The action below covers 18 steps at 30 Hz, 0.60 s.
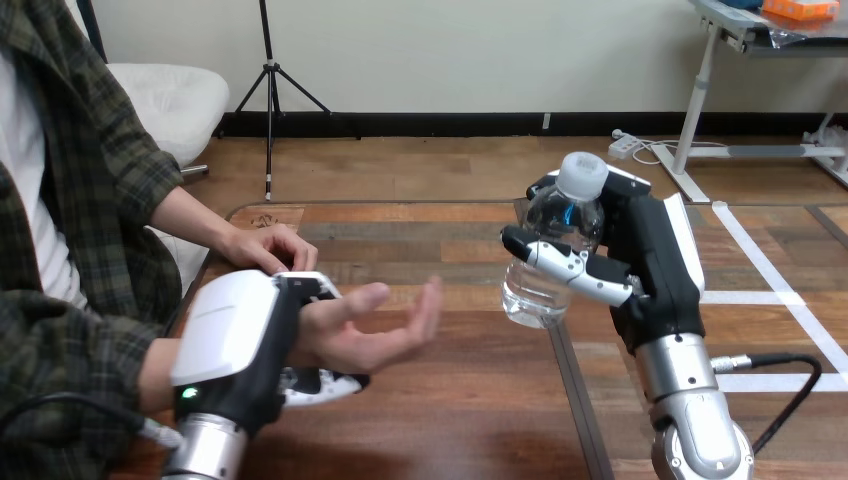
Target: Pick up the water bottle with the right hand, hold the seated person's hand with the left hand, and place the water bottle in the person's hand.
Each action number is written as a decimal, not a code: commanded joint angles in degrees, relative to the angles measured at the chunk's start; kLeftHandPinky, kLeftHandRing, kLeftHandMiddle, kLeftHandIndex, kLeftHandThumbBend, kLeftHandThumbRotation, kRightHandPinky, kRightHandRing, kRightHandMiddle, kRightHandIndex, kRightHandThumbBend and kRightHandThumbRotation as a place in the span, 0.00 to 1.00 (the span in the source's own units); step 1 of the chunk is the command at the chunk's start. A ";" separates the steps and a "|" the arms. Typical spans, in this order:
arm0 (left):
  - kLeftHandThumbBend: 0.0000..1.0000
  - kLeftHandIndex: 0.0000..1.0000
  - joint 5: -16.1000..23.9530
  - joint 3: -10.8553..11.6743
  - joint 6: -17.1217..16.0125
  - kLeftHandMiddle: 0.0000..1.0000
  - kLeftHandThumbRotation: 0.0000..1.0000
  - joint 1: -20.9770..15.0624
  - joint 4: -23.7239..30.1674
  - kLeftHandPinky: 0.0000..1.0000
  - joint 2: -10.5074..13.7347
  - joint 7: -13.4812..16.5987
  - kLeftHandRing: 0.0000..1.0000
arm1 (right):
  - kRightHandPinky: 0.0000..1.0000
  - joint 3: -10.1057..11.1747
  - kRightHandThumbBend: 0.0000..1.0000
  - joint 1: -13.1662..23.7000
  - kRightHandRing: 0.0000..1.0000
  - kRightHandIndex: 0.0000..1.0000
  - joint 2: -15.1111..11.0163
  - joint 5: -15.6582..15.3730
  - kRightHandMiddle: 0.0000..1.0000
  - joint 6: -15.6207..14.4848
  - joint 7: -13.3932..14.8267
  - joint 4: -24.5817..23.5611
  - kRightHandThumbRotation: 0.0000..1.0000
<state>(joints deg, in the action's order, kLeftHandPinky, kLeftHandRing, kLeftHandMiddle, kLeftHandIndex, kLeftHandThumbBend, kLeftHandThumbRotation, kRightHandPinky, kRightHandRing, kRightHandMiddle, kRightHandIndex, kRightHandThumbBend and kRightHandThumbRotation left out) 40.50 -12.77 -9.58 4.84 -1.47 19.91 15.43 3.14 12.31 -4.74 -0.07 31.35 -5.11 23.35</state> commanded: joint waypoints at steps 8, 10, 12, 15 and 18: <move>0.80 0.42 0.27 -5.24 -2.89 0.37 0.00 -0.96 3.71 0.24 -3.48 -2.01 0.31 | 0.34 0.60 0.60 8.08 0.39 0.46 0.00 4.00 0.44 2.31 -2.68 -0.03 0.00; 0.80 0.42 0.22 -5.41 -2.93 0.37 0.00 -0.94 3.87 0.25 -3.59 -2.13 0.31 | 0.35 0.61 0.60 8.29 0.39 0.46 0.02 4.33 0.44 2.42 -3.02 0.18 0.00; 0.81 0.42 -0.01 -5.71 -3.14 0.38 0.00 -0.97 4.02 0.25 -3.69 -2.31 0.31 | 0.35 0.58 0.61 8.63 0.40 0.46 -0.01 4.06 0.44 2.75 -2.96 0.51 0.00; 0.80 0.42 -0.15 -6.05 -3.47 0.38 0.00 -1.02 4.12 0.25 -3.75 -2.62 0.31 | 0.35 0.63 0.62 9.01 0.40 0.46 0.12 4.25 0.45 2.83 -3.21 0.82 0.00; 0.80 0.42 -0.14 -6.29 -3.48 0.38 0.00 -0.99 4.37 0.25 -3.90 -3.12 0.32 | 0.36 0.63 0.63 9.40 0.40 0.46 0.27 4.83 0.45 2.89 -3.78 1.13 0.00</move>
<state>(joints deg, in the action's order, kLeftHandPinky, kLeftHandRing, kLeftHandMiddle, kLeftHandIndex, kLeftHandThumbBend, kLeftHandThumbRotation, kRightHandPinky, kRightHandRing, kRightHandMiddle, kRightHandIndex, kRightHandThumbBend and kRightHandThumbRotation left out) 41.05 -15.54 -10.24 4.84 0.17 18.06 13.55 3.11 15.51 -4.66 2.99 32.12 -8.21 24.86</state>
